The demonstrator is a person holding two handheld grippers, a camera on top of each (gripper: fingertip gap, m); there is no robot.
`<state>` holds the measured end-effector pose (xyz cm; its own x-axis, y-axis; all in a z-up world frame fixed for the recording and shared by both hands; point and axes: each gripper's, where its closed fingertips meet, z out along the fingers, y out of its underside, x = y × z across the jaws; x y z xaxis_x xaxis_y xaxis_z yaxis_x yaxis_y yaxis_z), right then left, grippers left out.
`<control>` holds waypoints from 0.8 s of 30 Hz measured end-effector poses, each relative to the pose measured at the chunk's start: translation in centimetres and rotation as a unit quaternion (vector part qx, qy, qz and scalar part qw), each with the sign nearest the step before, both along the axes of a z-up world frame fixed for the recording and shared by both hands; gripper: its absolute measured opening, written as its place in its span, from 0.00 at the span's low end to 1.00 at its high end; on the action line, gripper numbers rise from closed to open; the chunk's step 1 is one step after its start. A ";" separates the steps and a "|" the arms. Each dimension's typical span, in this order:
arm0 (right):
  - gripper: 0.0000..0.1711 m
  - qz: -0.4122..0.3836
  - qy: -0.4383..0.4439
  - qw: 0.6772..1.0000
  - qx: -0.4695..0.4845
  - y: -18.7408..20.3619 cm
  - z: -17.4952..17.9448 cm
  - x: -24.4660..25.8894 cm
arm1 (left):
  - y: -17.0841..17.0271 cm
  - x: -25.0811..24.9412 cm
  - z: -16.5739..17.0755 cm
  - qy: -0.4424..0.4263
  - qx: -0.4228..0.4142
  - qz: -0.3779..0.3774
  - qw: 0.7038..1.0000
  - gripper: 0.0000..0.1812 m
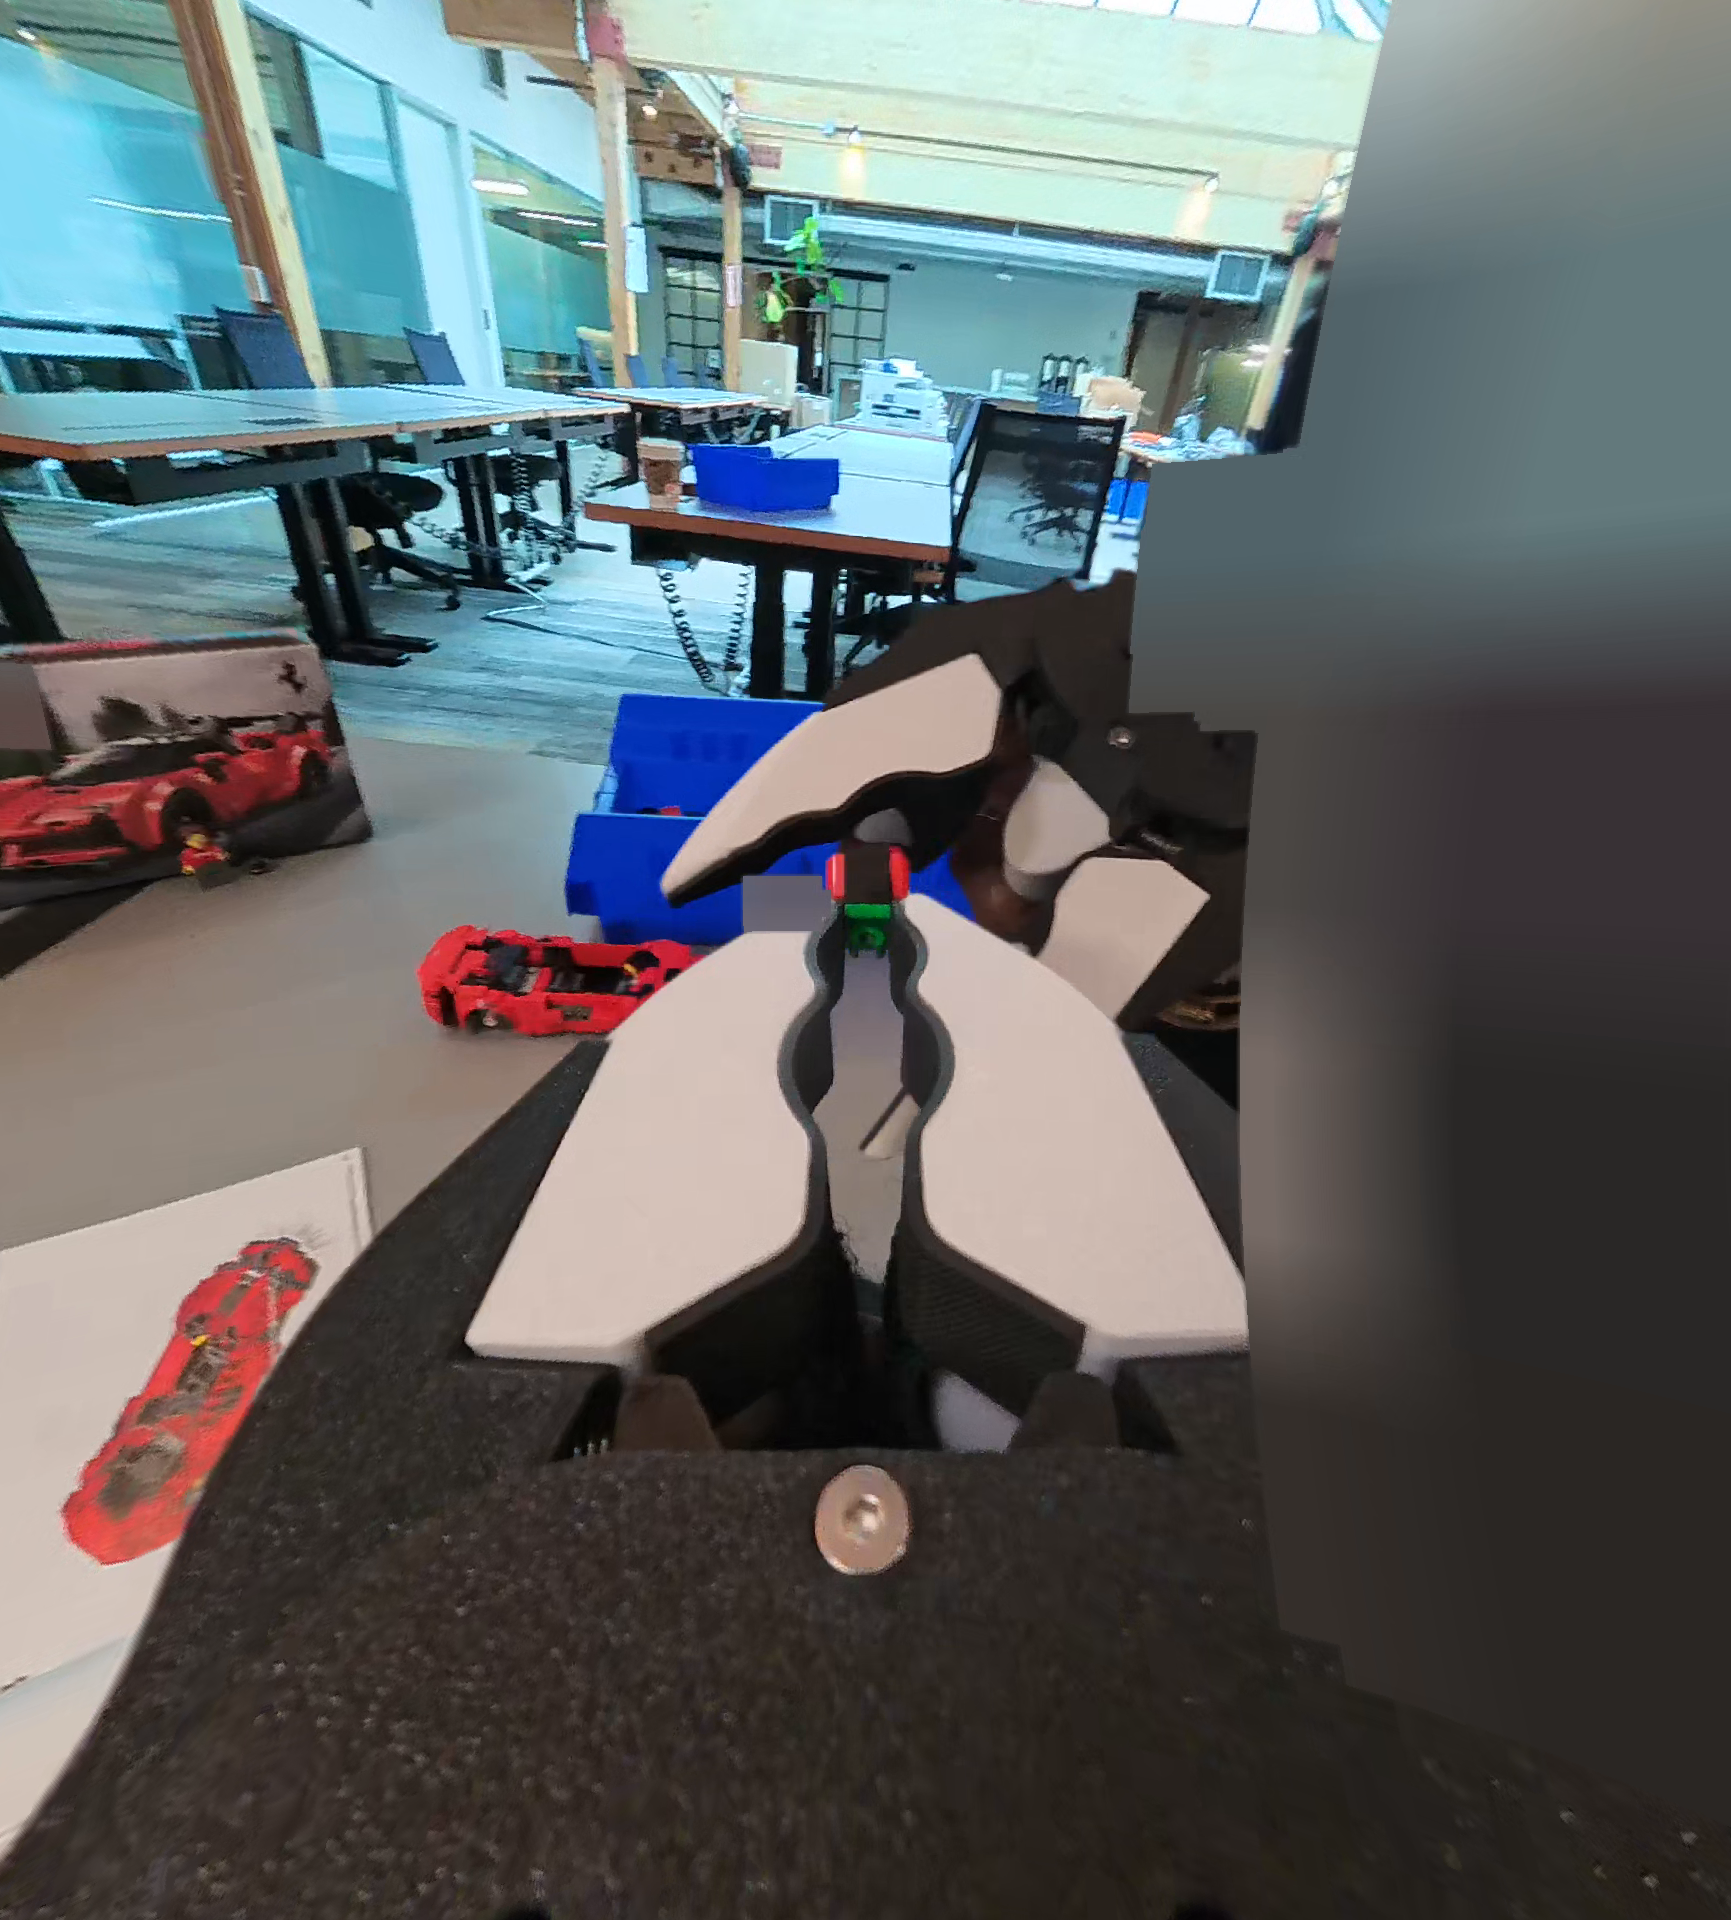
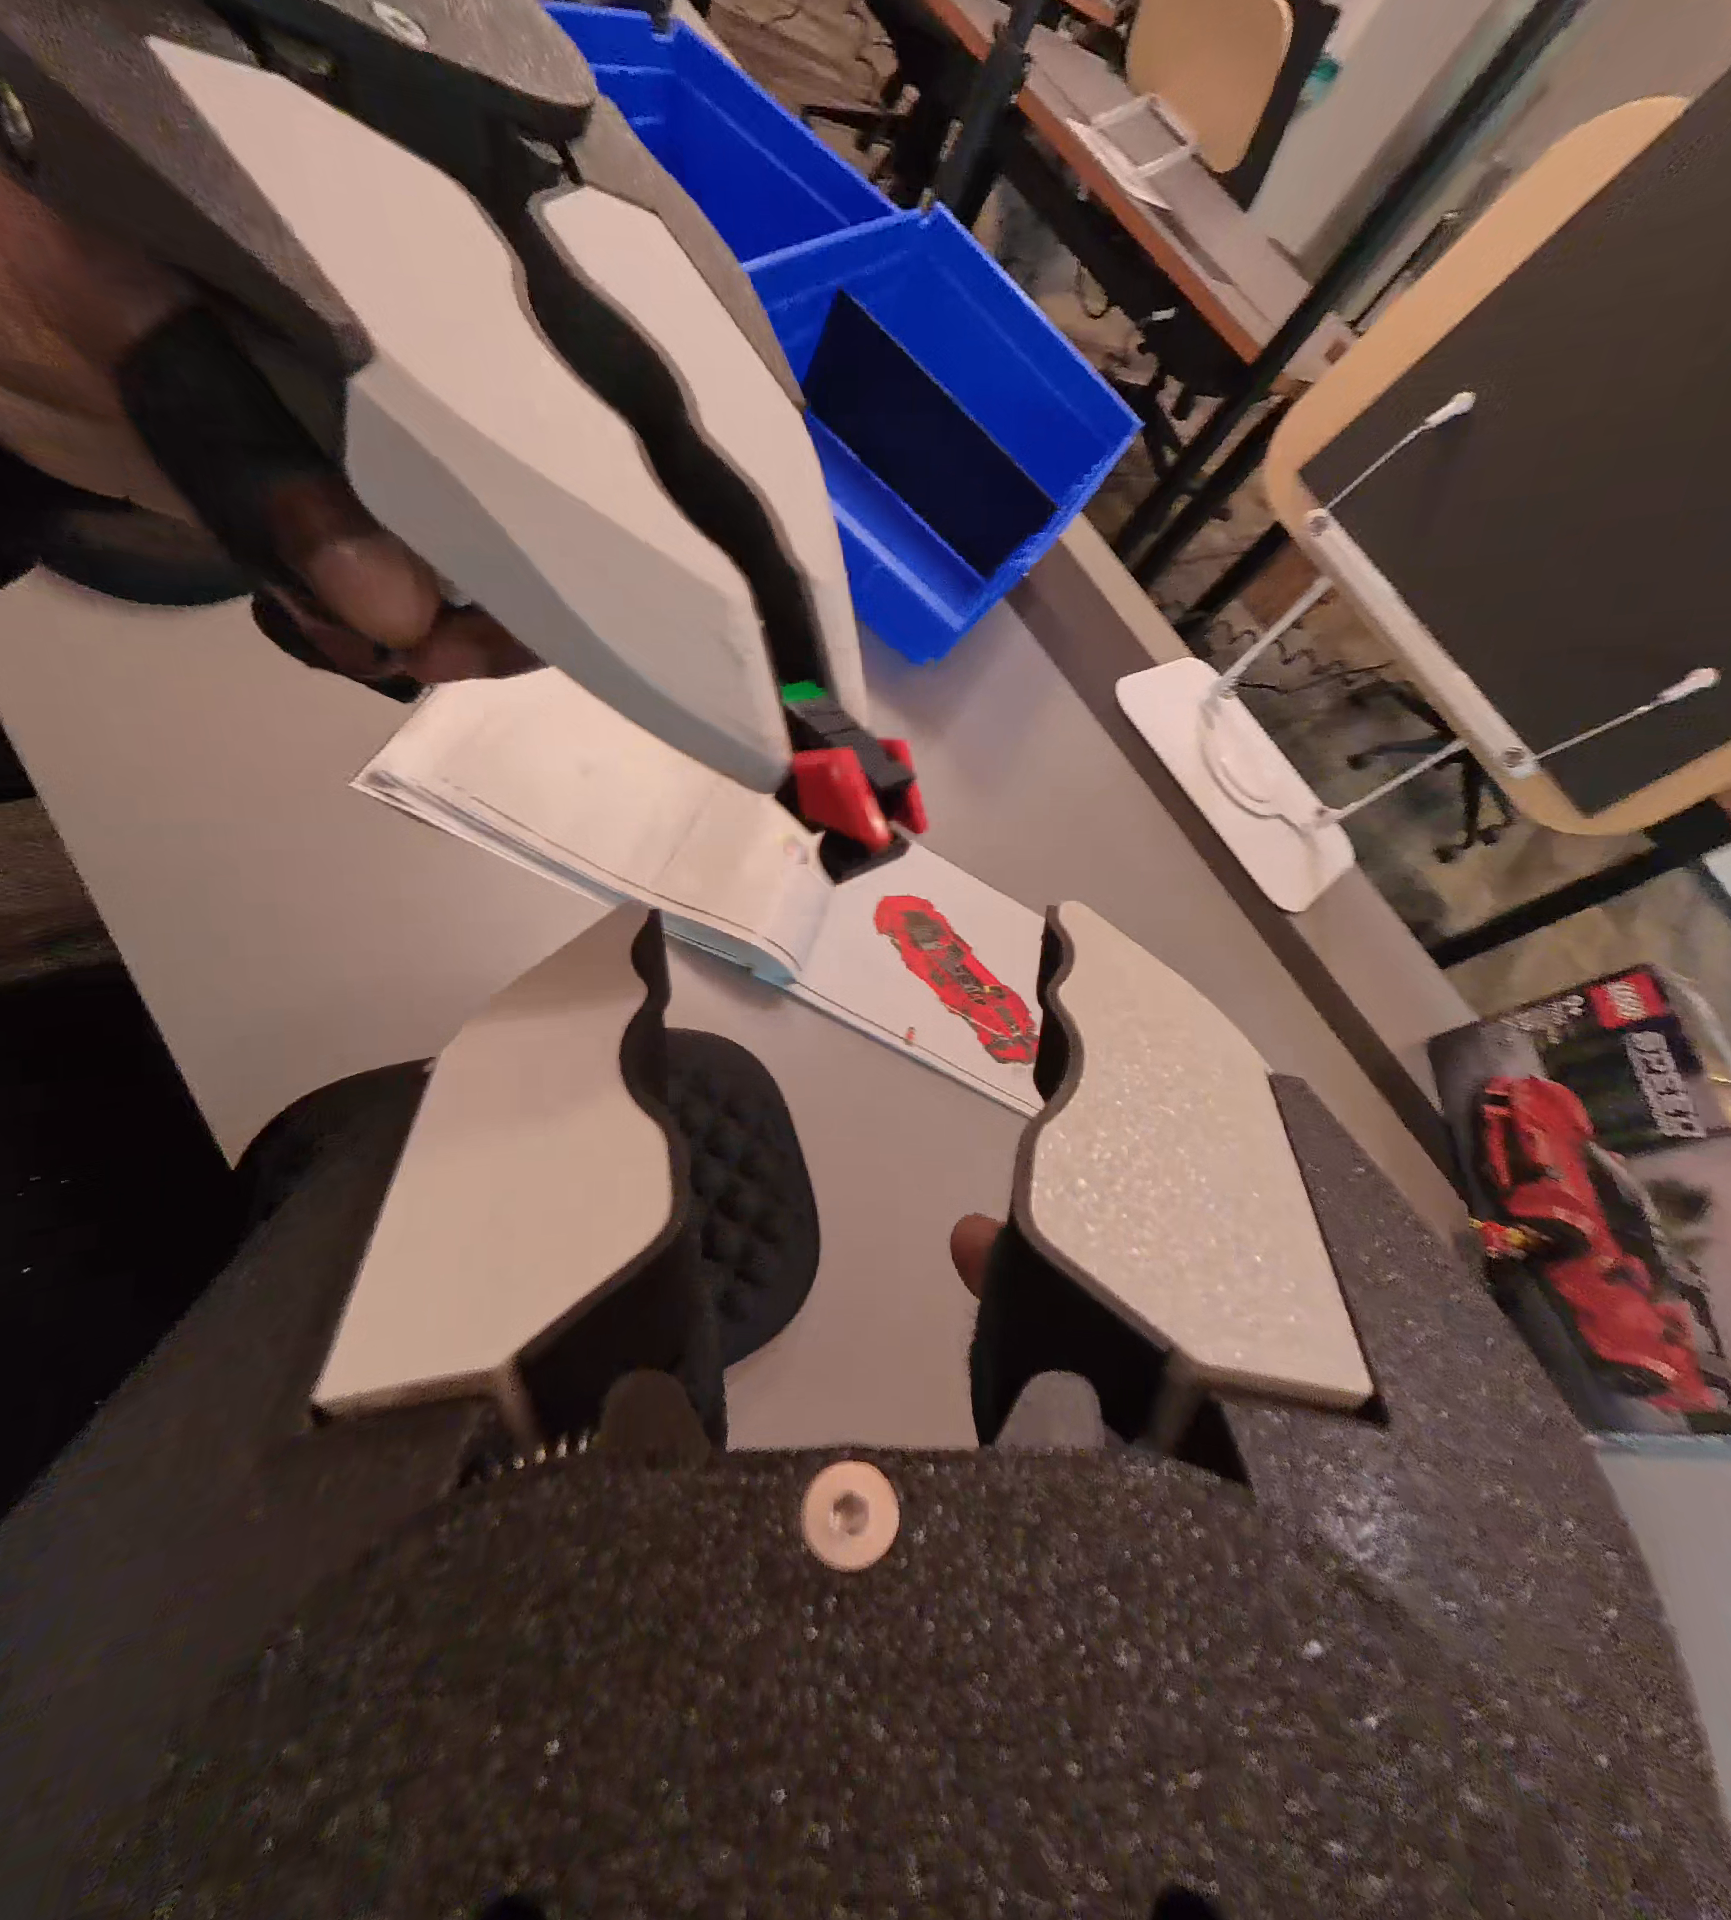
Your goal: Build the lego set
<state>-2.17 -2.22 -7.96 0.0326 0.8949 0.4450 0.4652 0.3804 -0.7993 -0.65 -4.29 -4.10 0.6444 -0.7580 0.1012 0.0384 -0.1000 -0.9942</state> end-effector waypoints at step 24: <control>0.39 -0.052 -0.038 0.998 0.023 1.8 -1.1 0.7 | 3.9 -0.6 -0.7 -0.037 -0.038 -0.002 0.999 0.04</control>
<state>-1.47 -0.38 -9.10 0.0884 0.8672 0.4900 0.5634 0.3621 -0.7426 -1.25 -0.43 -4.80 0.6305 -0.7487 0.2049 0.1102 -0.1750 -0.9784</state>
